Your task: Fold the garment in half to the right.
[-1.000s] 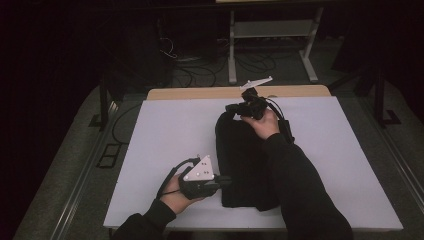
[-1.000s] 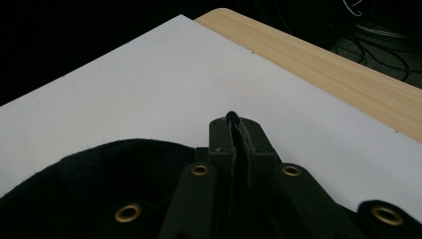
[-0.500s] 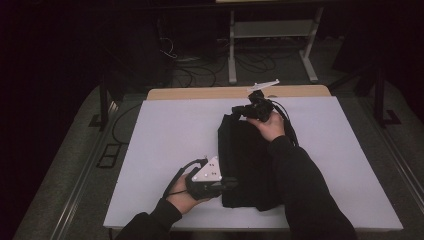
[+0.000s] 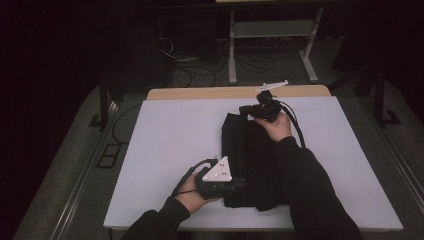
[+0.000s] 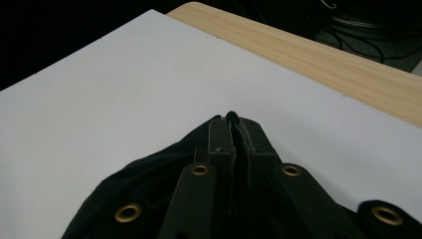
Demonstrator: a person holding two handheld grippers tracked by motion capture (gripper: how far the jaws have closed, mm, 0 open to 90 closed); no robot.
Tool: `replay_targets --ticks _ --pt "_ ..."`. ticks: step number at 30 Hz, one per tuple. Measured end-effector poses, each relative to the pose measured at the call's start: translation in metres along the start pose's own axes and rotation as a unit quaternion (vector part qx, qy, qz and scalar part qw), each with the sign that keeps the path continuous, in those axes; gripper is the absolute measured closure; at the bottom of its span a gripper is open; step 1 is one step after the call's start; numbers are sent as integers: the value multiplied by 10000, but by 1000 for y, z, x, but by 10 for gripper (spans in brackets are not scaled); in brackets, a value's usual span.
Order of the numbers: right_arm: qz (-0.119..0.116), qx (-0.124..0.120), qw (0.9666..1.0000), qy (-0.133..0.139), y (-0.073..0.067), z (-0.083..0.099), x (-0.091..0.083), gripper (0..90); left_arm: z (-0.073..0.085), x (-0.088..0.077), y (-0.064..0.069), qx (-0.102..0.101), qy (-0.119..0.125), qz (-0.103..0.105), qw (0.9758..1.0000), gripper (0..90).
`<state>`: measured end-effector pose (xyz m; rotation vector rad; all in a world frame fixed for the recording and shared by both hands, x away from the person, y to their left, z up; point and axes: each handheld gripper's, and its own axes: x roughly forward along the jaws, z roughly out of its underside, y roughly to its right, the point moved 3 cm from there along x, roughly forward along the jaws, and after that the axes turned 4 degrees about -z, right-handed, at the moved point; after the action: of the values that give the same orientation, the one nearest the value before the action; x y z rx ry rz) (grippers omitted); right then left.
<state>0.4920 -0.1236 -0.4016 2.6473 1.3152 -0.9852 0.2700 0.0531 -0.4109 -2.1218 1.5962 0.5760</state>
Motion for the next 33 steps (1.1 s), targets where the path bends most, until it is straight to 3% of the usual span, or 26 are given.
replay_targets --ticks 19,33 --pt "258 281 9992 -70 32 14 -20 835 -17 35 7 109 -49 321 9994 818" --pt "380 467 9980 -193 46 26 -37 834 -29 59 14 165 -114 376 9991 817"
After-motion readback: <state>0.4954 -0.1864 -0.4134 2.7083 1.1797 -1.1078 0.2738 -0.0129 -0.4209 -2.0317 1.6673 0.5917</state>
